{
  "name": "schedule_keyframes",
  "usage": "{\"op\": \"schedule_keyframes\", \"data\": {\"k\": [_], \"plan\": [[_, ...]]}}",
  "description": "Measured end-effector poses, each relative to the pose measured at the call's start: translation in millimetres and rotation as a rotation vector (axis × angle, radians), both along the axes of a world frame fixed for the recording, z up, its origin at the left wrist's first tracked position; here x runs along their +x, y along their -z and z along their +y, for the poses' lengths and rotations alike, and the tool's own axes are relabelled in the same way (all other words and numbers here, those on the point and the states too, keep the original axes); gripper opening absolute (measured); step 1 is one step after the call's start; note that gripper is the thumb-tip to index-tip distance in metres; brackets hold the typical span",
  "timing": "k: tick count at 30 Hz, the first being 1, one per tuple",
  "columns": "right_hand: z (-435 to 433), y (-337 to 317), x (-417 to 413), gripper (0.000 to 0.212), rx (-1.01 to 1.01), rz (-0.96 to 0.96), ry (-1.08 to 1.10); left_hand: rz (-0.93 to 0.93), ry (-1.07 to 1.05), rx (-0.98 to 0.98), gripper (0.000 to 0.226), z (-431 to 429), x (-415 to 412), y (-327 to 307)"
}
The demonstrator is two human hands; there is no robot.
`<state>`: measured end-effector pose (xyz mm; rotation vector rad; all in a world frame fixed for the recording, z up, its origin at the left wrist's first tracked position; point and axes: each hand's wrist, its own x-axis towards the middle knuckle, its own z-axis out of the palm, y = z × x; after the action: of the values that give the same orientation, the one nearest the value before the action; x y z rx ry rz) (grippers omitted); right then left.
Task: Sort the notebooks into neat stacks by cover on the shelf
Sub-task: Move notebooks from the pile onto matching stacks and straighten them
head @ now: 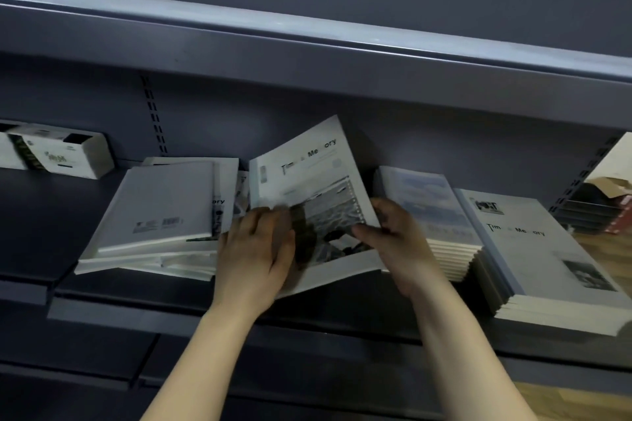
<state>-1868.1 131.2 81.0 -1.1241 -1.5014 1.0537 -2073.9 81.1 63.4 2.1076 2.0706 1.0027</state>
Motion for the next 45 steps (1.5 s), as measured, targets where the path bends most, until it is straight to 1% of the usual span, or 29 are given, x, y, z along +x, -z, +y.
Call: {"op": "schedule_keyframes", "data": {"k": [4,7,12,15,19,23,26,29,32,35,38,42,43,45], "plan": [[-2.8,-7.0,38.7,0.028,0.028,0.054,0.129,-0.094,0.052,0.001,0.059,2.8,15.7,8.3],[-6.4,-14.0,70.4,0.030,0.031,0.079,0.228,-0.138,0.069,-0.041,0.053,9.5,31.1,16.0],[-17.3,-22.2,128.7,0.029,0.003,0.128,0.389,-0.079,0.122,-0.156,0.050,16.2,61.0,33.8],[-28.1,-24.8,162.5,0.029,-0.025,0.171,0.420,-0.019,0.134,-0.198,0.048,18.2,79.1,45.4],[-41.1,-27.4,200.7,0.028,-0.092,0.226,0.446,-0.007,0.161,-0.265,0.054,23.3,98.5,57.8],[-50.4,-23.9,233.1,0.027,-0.144,0.247,0.495,0.036,0.159,-0.267,0.061,26.8,113.2,64.8],[-56.3,-17.1,254.2,0.024,-0.194,0.251,0.518,0.054,0.142,-0.254,0.062,28.0,123.0,69.4],[-58.4,-10.0,273.9,0.026,-0.226,0.189,0.538,0.069,0.108,-0.241,0.062,31.0,130.7,72.0],[-56.7,-6.8,290.5,0.031,-0.226,0.088,0.577,0.076,0.075,-0.218,0.061,34.4,136.4,72.8],[-52.8,-5.0,304.1,0.029,-0.201,-0.010,0.635,0.091,0.065,-0.204,0.060,35.7,141.4,74.9],[-47.0,-2.0,313.2,0.026,-0.164,-0.234,0.723,0.115,0.059,-0.203,0.061,36.8,143.1,77.7],[-39.6,4.1,314.9,0.019,-0.098,-0.539,0.820,0.088,0.053,-0.186,0.061,37.6,143.0,79.1],[-37.2,5.6,314.3,0.018,-0.104,-0.587,0.844,0.084,0.052,-0.185,0.061,37.6,142.9,79.5],[-31.4,9.7,313.8,0.019,-0.128,-0.614,0.868,0.086,0.049,-0.187,0.062,37.0,143.1,80.5]]}}
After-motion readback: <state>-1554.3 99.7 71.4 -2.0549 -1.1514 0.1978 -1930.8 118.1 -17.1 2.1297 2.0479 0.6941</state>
